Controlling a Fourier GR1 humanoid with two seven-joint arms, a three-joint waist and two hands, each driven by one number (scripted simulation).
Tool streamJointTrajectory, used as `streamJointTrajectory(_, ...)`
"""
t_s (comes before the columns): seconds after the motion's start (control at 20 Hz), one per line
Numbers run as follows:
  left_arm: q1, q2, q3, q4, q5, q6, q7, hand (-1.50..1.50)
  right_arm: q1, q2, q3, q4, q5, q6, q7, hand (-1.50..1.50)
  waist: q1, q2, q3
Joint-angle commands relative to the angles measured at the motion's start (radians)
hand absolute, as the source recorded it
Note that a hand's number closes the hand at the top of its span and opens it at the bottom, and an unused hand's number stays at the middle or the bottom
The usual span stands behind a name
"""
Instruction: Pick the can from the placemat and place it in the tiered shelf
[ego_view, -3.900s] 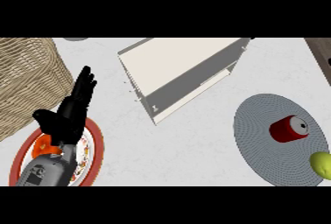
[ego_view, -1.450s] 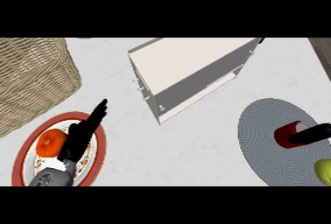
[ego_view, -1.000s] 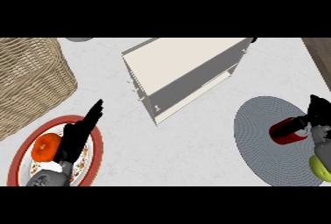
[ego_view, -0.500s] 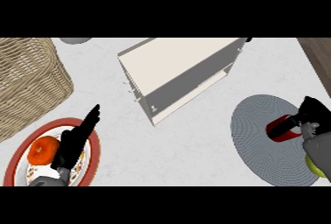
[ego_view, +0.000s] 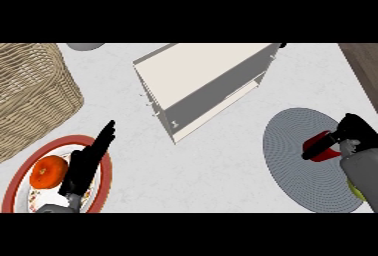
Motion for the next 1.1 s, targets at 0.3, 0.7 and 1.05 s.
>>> streamJointTrajectory(0.3,0.026,0.019,0.025,-0.020,-0.009,-0.029,-0.010,0.00,-0.018,0.078,-0.036,0.058,0.054,0.046,0.182,-1.50,0.002,0.001,0.001)
streamJointTrajectory(0.7,0.034,-0.002,0.057,-0.061,-0.015,-0.050,0.027,0.00,0.037,0.134,-0.073,0.104,0.140,0.011,-0.032,1.50,-0.002,0.001,0.002)
streamJointTrajectory(1.05,-0.024,-0.001,0.104,0.056,-0.010,-0.101,-0.028,0.00,-0.048,0.158,-0.078,0.167,0.278,0.003,0.022,1.50,-0.003,0.002,0.002)
